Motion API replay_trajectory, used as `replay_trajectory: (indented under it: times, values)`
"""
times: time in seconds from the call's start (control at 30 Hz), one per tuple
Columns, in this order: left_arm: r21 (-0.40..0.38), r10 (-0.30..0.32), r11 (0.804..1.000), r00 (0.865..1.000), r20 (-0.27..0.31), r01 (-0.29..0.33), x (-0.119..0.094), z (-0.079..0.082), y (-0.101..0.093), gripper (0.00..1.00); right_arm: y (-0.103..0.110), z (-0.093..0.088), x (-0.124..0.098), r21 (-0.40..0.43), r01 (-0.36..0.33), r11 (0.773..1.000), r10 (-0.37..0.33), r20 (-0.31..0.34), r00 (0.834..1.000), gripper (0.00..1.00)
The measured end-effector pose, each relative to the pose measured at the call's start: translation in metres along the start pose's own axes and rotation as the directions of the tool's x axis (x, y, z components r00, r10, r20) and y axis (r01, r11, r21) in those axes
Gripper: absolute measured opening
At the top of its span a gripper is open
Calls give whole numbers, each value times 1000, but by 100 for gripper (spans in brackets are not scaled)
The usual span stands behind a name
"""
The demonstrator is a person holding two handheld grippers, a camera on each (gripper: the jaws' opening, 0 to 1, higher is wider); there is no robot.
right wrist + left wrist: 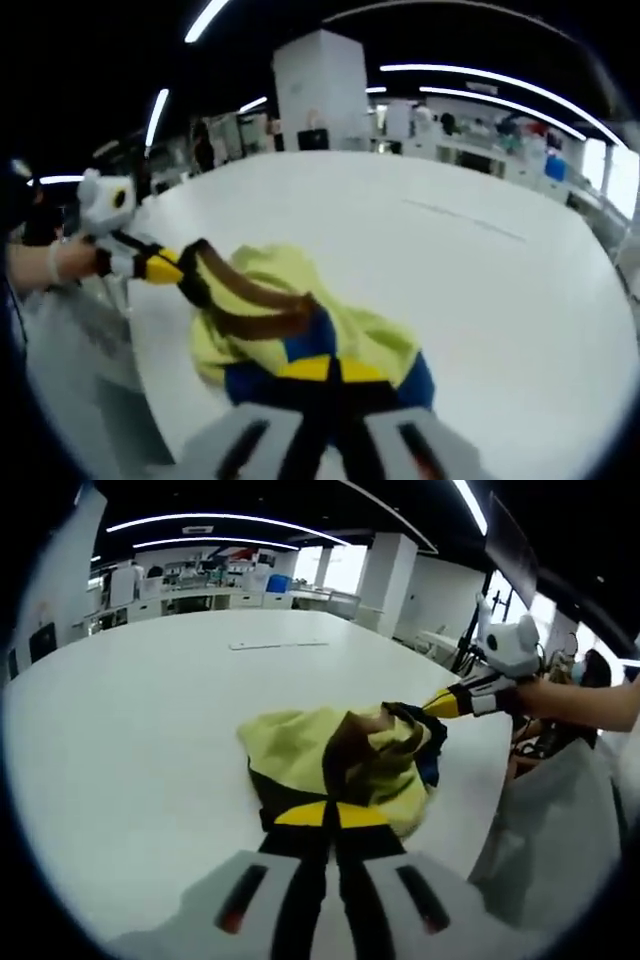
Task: Fold the garment on the visible template until the final outline fits inside the template.
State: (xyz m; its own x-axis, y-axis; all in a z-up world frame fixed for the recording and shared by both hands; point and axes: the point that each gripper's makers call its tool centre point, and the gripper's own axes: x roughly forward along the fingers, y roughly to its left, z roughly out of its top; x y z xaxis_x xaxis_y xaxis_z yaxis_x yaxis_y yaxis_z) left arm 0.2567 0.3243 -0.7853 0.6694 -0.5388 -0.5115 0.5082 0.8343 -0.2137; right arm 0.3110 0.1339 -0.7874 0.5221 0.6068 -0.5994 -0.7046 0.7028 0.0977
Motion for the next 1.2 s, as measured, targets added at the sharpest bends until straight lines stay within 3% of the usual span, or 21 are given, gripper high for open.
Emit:
replay_trajectory:
  times: [0.13, 0.27, 0.4, 0.73, 1.0, 1.2]
  values:
    - [1, 4, 1000, 1000, 17, -4, -6, 10, 1, 0, -2, 5, -9, 14, 9, 1000, -9, 18, 1000, 0]
    - [-10, 17, 1000, 999, 44, -17, -16, 26, 7, 0, -7, 25, -21, 92, 11, 996, -21, 115, 993, 0]
    - [-40, 8, 999, 997, 78, -5, -25, 45, 11, 0, -9, 47, -41, 111, 21, 994, -42, 190, 981, 0]
    - [-13, -26, 1000, 981, 192, 29, -55, 119, 7, 0, -11, 113, -97, 115, 7, 993, -49, 366, 929, 0]
    - [31, -63, 998, 968, 242, 57, -77, 166, 2, 0, -5, 152, -125, 82, 6, 997, -42, 450, 892, 0]
    - [62, -99, 994, 954, 282, 85, -93, 203, -5, 0, 2, 188, -155, 48, 11, 999, -35, 529, 848, 0]
